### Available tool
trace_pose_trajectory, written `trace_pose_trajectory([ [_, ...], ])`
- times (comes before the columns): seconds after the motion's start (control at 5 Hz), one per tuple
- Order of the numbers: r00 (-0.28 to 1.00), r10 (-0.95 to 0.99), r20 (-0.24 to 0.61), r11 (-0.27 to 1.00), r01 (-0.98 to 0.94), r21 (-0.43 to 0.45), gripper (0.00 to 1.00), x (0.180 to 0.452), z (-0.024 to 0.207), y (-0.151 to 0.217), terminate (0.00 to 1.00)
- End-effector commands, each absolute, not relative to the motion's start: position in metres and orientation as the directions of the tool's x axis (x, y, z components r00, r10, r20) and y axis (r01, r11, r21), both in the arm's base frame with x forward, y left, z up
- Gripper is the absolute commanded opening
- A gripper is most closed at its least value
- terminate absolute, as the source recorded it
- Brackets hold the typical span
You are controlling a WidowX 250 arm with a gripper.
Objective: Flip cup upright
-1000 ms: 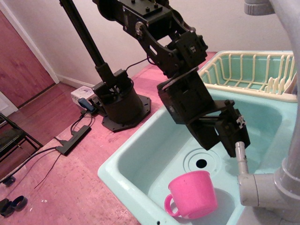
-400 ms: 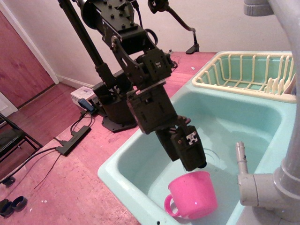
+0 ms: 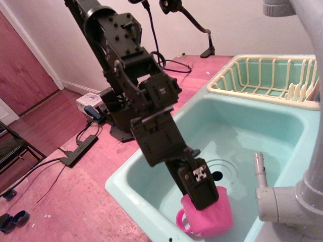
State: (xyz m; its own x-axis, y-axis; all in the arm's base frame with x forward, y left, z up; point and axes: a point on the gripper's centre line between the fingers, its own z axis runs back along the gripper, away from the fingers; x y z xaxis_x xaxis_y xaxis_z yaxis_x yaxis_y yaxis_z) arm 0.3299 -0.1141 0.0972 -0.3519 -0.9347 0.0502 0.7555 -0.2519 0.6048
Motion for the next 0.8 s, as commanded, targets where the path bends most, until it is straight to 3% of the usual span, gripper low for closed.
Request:
trace_pose_trajectory([
  [0.0, -0.358, -0.933, 0.047, -0.236, 0.703, 0.671, 1.00, 0.356, 0.106, -0.125, 0.00],
  [0.2, -0.363, -0.931, 0.042, -0.242, 0.699, 0.672, 1.00, 0.358, 0.106, -0.131, 0.00],
  [0.4, -0.342, -0.938, 0.057, -0.221, 0.717, 0.662, 0.00, 0.347, 0.102, -0.131, 0.00],
  [0.6, -0.356, -0.932, 0.064, -0.245, 0.751, 0.613, 0.00, 0.332, 0.102, -0.124, 0.00],
])
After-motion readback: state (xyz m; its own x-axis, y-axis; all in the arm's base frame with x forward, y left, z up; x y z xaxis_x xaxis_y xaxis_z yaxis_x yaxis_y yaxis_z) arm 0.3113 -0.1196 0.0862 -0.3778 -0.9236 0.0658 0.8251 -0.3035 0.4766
